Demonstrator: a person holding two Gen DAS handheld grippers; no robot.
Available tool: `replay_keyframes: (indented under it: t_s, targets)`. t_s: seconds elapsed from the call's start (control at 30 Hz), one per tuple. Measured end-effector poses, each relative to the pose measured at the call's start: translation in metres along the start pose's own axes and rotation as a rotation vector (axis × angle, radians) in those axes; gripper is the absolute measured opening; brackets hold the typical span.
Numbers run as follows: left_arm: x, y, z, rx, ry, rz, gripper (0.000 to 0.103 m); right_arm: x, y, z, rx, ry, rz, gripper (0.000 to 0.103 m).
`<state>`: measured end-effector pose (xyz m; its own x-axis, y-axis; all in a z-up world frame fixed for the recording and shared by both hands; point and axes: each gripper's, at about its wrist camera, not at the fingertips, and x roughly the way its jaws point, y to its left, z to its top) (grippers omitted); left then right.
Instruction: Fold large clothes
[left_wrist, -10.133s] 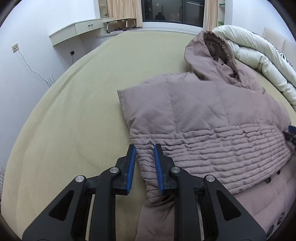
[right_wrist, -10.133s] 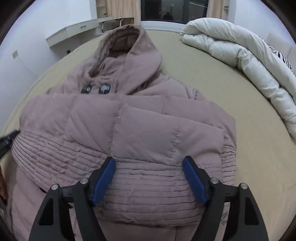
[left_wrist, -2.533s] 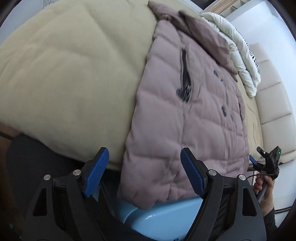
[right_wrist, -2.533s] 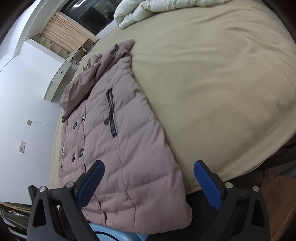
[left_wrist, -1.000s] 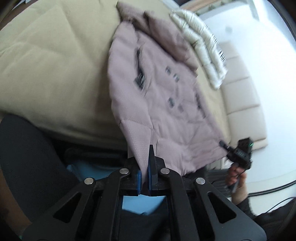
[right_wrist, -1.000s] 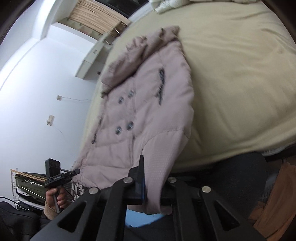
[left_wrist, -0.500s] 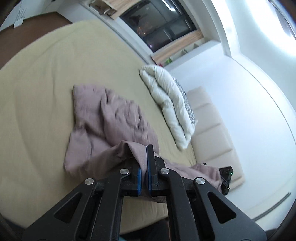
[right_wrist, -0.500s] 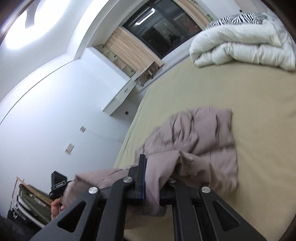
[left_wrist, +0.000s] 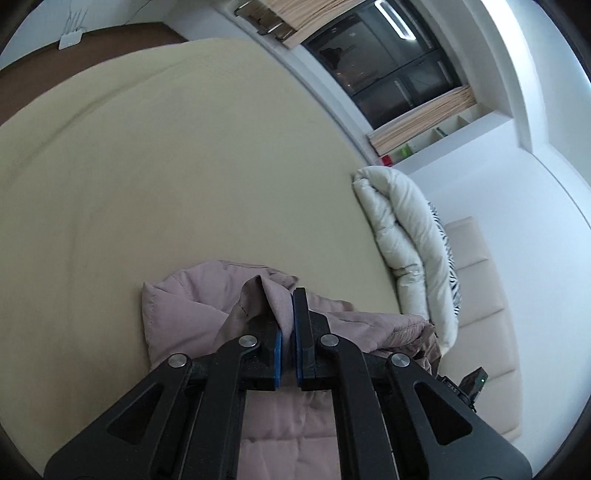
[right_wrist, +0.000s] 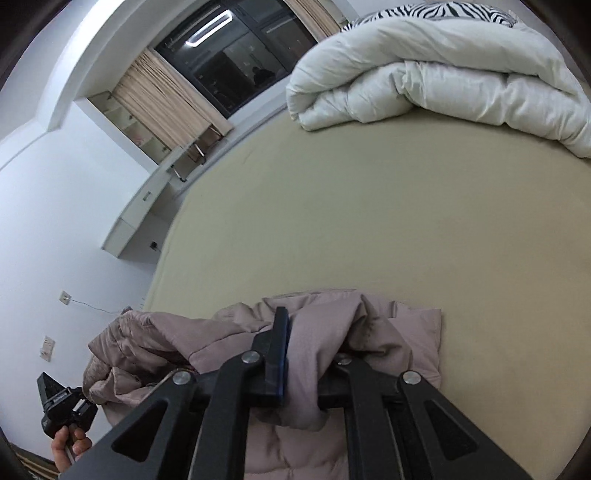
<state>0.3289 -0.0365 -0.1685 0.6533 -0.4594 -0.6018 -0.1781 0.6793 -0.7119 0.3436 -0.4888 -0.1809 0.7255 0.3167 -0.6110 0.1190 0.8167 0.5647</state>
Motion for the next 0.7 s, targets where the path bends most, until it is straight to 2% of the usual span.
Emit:
replay_keyframes:
  t_s: [0.03, 0.1, 0.13, 0.2, 0.27, 0.3, 0.33, 0.37, 0.43, 0.47, 0.53, 0.57, 0.63, 0.7]
  targets:
    - [0.013, 0.012, 0.002, -0.026, 0.021, 0.017, 0.004, 0.021, -0.004, -0.002, 0.001, 0.045, -0.036, 0.014]
    - [0.027, 0.027, 0.004, -0.053, 0.032, 0.02, 0.005, 0.041, -0.014, -0.008, 0.037, 0.087, -0.046, 0.015]
    - [0.027, 0.033, 0.004, -0.067, 0.024, 0.004, 0.006, 0.04, -0.018, -0.01, 0.059, 0.069, -0.027, 0.018]
    - [0.017, 0.041, 0.003, -0.084, -0.004, -0.009, 0.008, 0.03, -0.023, -0.01, 0.083, 0.03, 0.024, 0.03]
    - [-0.006, 0.043, 0.003, -0.084, -0.083, 0.025, 0.008, 0.013, -0.021, -0.014, 0.089, -0.004, 0.03, 0.067]
    - [-0.017, 0.041, 0.002, -0.069, -0.123, 0.045, 0.008, 0.001, -0.019, -0.014, 0.077, -0.04, 0.022, 0.076]
    - [-0.029, 0.034, 0.001, -0.037, -0.162, 0.068, 0.008, -0.011, -0.015, -0.014, 0.058, -0.074, 0.015, 0.09]
    - [-0.039, 0.021, -0.001, 0.014, -0.2, 0.096, 0.008, -0.024, -0.008, -0.016, 0.02, -0.111, -0.001, 0.095]
    - [-0.046, -0.015, -0.014, 0.171, -0.222, 0.144, 0.008, -0.04, 0.014, -0.021, -0.07, -0.127, -0.023, 0.093]
    - [-0.037, -0.038, -0.022, 0.278, -0.209, 0.175, 0.008, -0.041, 0.029, -0.026, -0.124, -0.094, -0.025, 0.084]
    - [-0.014, -0.073, -0.044, 0.419, -0.172, 0.206, 0.008, -0.026, 0.066, -0.043, -0.255, 0.01, -0.034, 0.068]
    - [0.004, -0.088, -0.058, 0.489, -0.148, 0.232, 0.008, -0.015, 0.086, -0.055, -0.329, 0.055, -0.037, 0.064]
    - [0.035, -0.109, -0.08, 0.594, -0.099, 0.27, 0.008, 0.009, 0.115, -0.074, -0.42, 0.115, -0.022, 0.062]
    - [0.076, -0.12, -0.098, 0.686, -0.049, 0.345, 0.008, 0.035, 0.132, -0.085, -0.466, 0.159, -0.054, 0.061]
